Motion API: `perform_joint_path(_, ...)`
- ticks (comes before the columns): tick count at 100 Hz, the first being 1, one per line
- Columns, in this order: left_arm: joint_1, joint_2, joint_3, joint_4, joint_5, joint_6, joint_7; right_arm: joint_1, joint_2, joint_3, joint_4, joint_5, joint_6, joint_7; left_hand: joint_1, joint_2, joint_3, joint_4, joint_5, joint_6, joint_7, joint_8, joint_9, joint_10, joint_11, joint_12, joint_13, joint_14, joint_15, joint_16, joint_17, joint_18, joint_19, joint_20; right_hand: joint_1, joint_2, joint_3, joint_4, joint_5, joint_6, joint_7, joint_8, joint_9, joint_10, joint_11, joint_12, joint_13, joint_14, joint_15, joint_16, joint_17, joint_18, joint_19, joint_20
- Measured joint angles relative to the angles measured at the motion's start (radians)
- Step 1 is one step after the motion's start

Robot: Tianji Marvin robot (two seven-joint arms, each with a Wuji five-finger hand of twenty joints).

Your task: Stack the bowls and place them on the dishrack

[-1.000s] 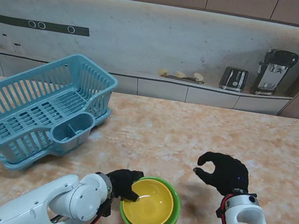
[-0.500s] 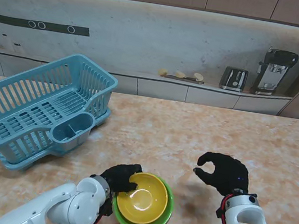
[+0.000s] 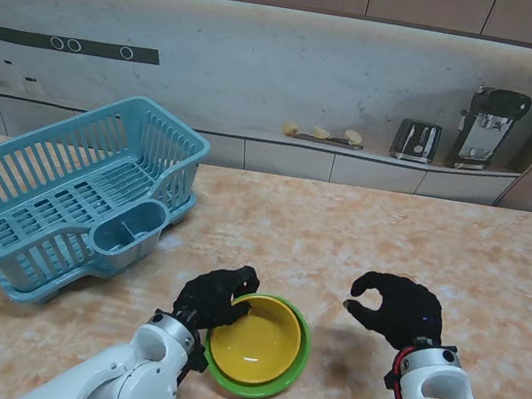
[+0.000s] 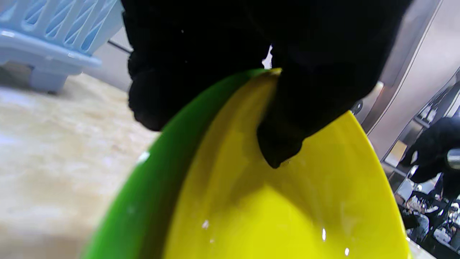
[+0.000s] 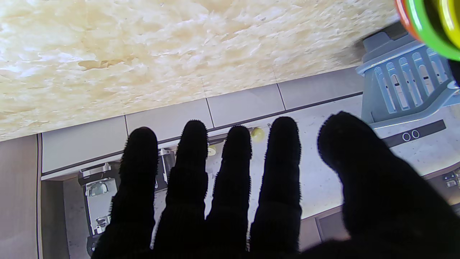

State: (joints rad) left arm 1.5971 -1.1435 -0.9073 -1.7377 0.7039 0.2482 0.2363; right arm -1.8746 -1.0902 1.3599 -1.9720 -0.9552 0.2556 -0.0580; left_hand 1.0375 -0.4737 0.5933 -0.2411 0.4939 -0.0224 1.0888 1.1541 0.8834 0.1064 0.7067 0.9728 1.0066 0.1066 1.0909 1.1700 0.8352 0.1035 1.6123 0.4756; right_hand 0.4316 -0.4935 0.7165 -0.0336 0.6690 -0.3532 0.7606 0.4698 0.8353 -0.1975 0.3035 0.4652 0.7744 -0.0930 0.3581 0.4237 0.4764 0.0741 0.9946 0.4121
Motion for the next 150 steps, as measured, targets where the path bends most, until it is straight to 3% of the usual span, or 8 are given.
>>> perform_joint_path(44, 0.023, -0.020, -0.015, -0.044, 0.084, -0.060, 0.177, 0.000, 0.000, -0.002, 0.000, 0.000, -0.001, 0.002, -0.001, -0.032, 0.001, 0.000, 0.040, -0.010, 0.019, 0.024, 0.038, -0.001, 0.000, 0.036, 0.026, -0.008, 0.026, 0.000, 0.026, 0.001, 0.029, 0.000, 0.000, 0.000, 0.000, 0.000, 0.000, -0.001, 0.001, 0.000, 0.000, 0.000, 0.000, 0.000, 0.000, 0.000, 0.000, 0.000, -0.001, 0.000, 0.000, 0.000)
perform_joint_path(85, 0.046, -0.027, -0.048, -0.138, 0.155, -0.047, 0.233, -0.001, 0.000, -0.002, 0.000, -0.001, -0.001, 0.000, -0.001, -0.045, 0.001, 0.000, 0.054, -0.012, 0.019, 0.049, 0.045, -0.001, 0.026, 0.051, 0.039, -0.014, 0.044, -0.001, 0.042, 0.000, 0.041, 0.001, 0.000, 0.009, 0.000, 0.000, 0.000, -0.001, 0.001, 0.000, 0.000, 0.000, 0.000, 0.000, 0.000, 0.000, 0.000, 0.000, -0.006, 0.000, 0.000, 0.000)
perform_joint_path(150, 0.100, -0.026, -0.182, -0.311, 0.249, -0.011, 0.262, -0.002, 0.000, -0.003, -0.002, -0.002, -0.001, 0.009, -0.008, -0.047, 0.001, 0.000, 0.054, -0.014, 0.020, 0.059, 0.051, -0.002, 0.037, 0.061, 0.050, -0.028, 0.063, -0.001, 0.054, -0.009, 0.048, 0.009, 0.000, 0.009, 0.000, 0.000, 0.000, -0.001, 0.001, 0.000, 0.000, 0.000, 0.000, 0.000, 0.000, 0.000, 0.000, 0.000, -0.008, 0.001, 0.000, 0.000)
